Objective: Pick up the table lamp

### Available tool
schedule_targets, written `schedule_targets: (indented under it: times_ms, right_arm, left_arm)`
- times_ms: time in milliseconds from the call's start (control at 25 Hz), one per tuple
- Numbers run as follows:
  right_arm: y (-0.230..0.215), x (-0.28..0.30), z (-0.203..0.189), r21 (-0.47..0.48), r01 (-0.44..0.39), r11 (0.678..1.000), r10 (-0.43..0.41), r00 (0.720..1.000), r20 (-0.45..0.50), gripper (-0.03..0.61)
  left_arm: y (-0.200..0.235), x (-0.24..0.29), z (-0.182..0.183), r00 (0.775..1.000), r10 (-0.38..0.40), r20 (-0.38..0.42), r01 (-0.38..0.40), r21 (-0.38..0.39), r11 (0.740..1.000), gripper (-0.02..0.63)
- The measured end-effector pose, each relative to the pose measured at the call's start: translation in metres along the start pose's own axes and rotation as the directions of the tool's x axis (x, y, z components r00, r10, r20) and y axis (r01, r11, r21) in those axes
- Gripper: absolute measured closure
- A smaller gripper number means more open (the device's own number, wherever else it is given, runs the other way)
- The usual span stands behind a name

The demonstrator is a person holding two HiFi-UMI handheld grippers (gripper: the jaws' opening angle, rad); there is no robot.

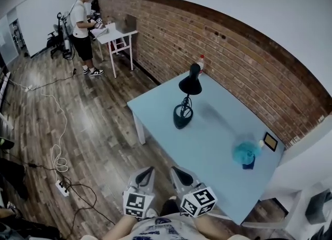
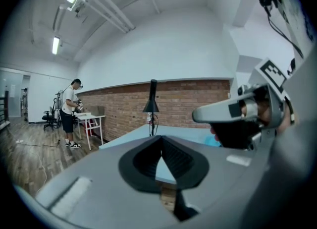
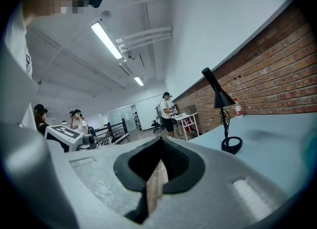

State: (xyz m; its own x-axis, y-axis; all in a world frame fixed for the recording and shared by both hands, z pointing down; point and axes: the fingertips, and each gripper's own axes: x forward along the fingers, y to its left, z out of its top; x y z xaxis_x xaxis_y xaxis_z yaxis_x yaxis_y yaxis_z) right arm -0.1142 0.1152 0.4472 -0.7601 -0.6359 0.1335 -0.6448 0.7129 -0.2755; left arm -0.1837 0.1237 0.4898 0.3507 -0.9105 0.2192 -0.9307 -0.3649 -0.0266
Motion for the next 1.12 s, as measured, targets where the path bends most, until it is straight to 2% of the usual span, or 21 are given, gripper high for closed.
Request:
schedule_targets:
  times_ms: [400,800,1120]
  right_arm:
    - [-0.095,0.039,0.028,0.025,0.083,0.996,-0.084,0.996,0.041,0.580]
    - [-0.204,0.104,0.073,0.036,0.059,0.998,-0.061,0.996,0.062,0.580]
    - [-0.267,0.118,0.082,0.026,0.033,0.999,-0.033,0.999,0.033,0.580]
  left_arm:
    - [0.006,0.101,0.009,0.995,-0.092,-0.033,0.092,0.025,0.995,0.621]
    - [0.023,0.239,0.033,0.987,-0.142,-0.074,0.147,0.061,0.987,0.621]
    - [0.034,0.297,0.051,0.989,-0.123,-0.082,0.130,0.077,0.989,0.621]
